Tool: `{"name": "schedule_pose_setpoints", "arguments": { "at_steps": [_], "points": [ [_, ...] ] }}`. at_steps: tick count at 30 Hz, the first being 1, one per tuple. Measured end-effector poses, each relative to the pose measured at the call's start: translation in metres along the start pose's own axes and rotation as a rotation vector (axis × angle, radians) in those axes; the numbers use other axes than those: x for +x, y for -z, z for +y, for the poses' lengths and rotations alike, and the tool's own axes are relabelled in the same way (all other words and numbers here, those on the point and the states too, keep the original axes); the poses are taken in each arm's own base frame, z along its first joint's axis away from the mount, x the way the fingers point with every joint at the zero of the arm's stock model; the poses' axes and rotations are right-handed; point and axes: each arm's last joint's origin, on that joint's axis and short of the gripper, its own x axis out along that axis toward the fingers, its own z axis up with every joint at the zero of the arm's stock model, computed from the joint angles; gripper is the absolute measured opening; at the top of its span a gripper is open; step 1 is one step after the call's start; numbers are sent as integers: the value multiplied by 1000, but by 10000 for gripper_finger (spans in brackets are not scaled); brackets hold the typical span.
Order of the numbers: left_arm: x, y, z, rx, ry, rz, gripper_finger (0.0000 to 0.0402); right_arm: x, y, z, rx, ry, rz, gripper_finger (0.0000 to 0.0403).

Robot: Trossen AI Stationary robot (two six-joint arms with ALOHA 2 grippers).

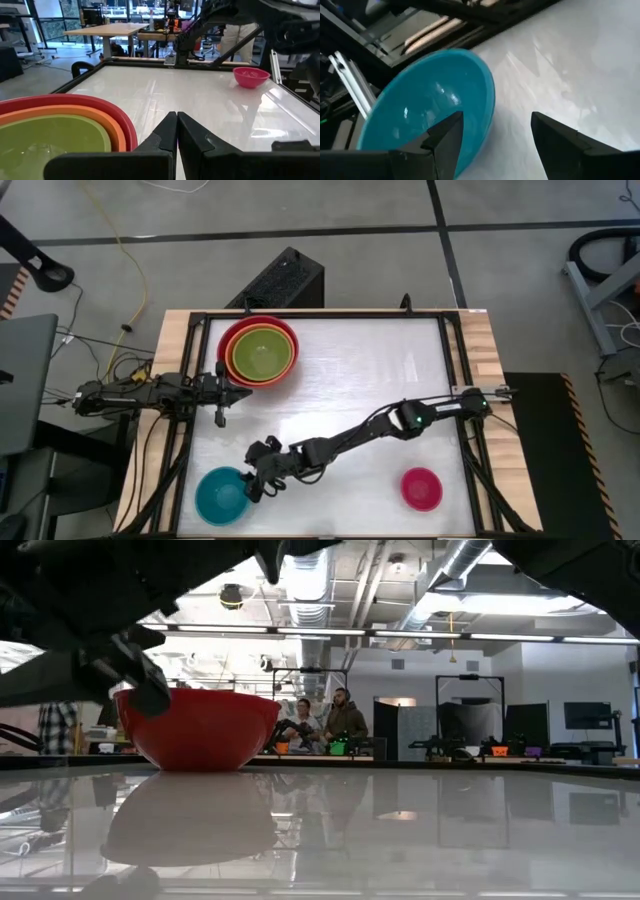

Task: Nest bowls inside each other
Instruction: Stack the blue bowl on top of the green bowl

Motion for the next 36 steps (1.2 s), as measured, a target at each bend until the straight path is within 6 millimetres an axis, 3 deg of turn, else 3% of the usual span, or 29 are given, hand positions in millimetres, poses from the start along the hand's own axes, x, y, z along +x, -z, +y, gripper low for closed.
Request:
{"name": "schedule_pose_setpoints", "arguments": {
  "at_steps": [24, 30, 36],
  "points": [
    [0, 0, 0, 0, 0, 0, 0, -10, 21, 26, 29, 59, -80, 255],
    [0, 0, 0, 0, 0, 0, 0, -10, 22, 26, 25, 50, -60, 242],
    [0, 0, 0, 0, 0, -1, 0, 3, 33, 17, 33, 34, -52, 228]
  ]
}}
